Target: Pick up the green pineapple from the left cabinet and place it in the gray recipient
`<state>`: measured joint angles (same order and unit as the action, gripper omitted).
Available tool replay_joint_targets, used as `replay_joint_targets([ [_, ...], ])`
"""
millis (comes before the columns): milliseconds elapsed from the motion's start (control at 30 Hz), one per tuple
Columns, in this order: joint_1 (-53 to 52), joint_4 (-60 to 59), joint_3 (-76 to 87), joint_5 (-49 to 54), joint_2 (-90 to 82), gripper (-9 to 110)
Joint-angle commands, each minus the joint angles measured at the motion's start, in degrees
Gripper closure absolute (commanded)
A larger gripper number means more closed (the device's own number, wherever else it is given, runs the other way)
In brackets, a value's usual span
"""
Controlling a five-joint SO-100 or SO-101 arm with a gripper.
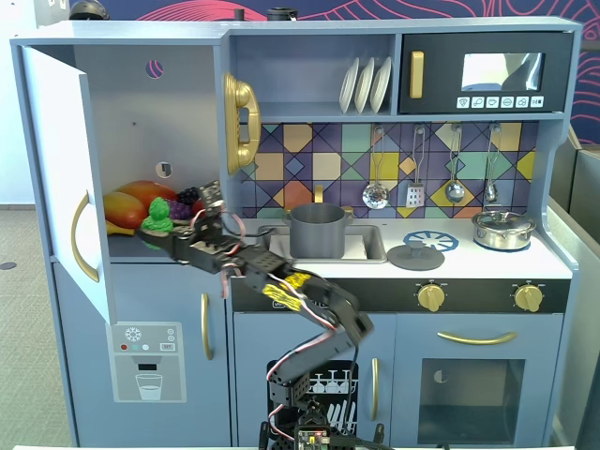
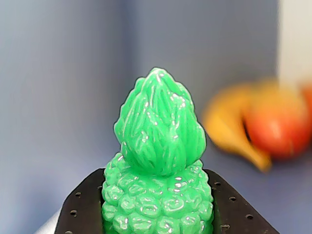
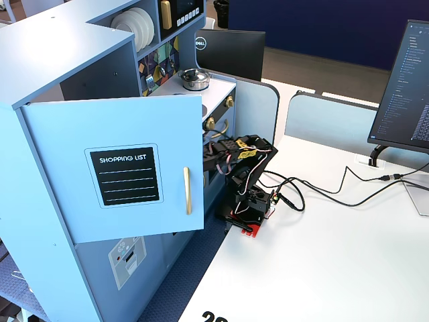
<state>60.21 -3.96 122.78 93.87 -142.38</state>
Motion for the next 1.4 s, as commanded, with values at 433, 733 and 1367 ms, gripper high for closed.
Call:
replay_joint_targets([
  [433,-27.1,-15.9,-0.3,-2.7,-29.1,102],
  [733,-52.5,-11.7,0.2,-7.7,-24.9,102],
  [1367,-63.2,3.1,-13.3,-10.0,12.8,101],
])
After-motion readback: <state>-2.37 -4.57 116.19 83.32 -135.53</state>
